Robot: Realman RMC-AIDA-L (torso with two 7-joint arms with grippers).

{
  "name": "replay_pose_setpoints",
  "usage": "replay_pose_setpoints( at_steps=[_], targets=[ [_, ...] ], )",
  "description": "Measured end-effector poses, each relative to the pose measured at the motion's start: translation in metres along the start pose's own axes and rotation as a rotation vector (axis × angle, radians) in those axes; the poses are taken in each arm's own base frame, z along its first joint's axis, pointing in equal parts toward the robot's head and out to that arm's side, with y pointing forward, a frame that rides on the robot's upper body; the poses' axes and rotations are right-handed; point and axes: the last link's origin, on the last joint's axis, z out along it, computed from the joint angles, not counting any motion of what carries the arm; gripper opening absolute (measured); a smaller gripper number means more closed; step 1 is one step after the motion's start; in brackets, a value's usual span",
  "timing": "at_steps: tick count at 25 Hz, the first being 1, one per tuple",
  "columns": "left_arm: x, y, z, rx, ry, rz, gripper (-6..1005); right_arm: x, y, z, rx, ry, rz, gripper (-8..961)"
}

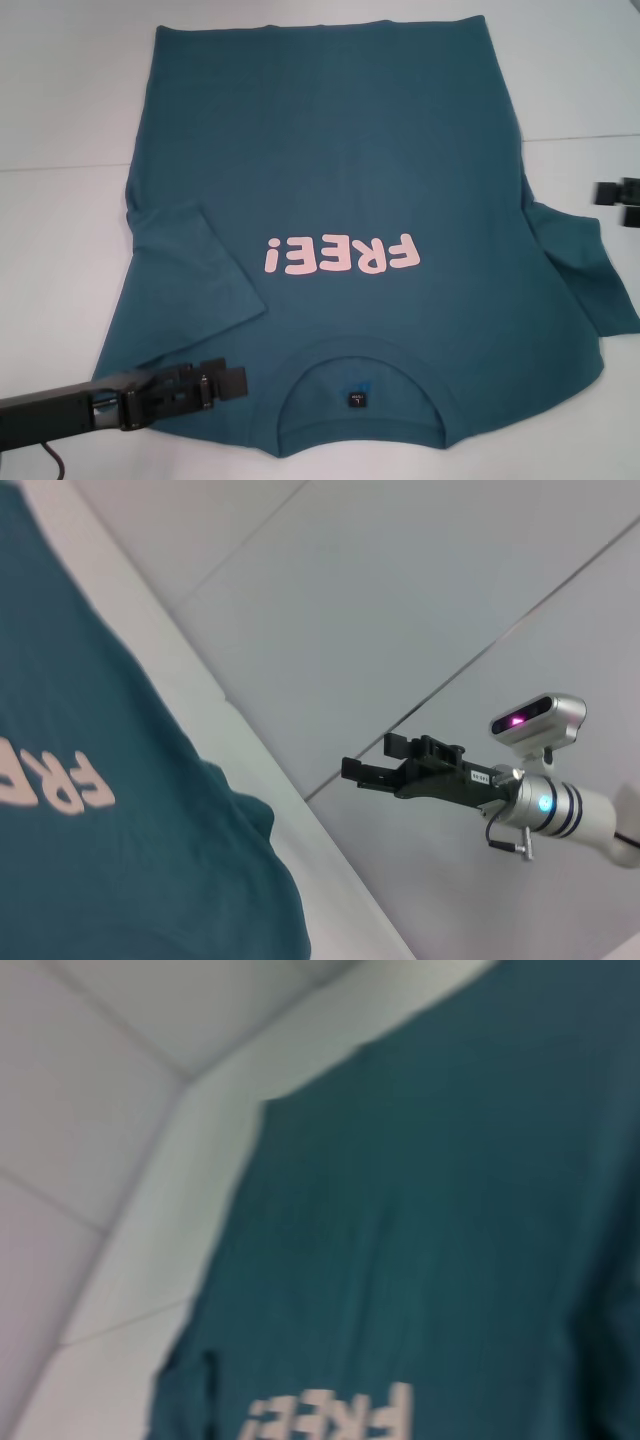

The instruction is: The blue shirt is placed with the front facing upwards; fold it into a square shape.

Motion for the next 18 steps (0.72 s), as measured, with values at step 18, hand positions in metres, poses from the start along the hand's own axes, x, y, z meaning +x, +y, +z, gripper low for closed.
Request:
replay_pose_setpoints(
  at_steps=[18],
  targets=[
    [0.003,-0.006,0.004,0.031,0.013,-0.034,844,0.003,-0.026,-0.022,0.242,0.087,0.079,912]
  ],
)
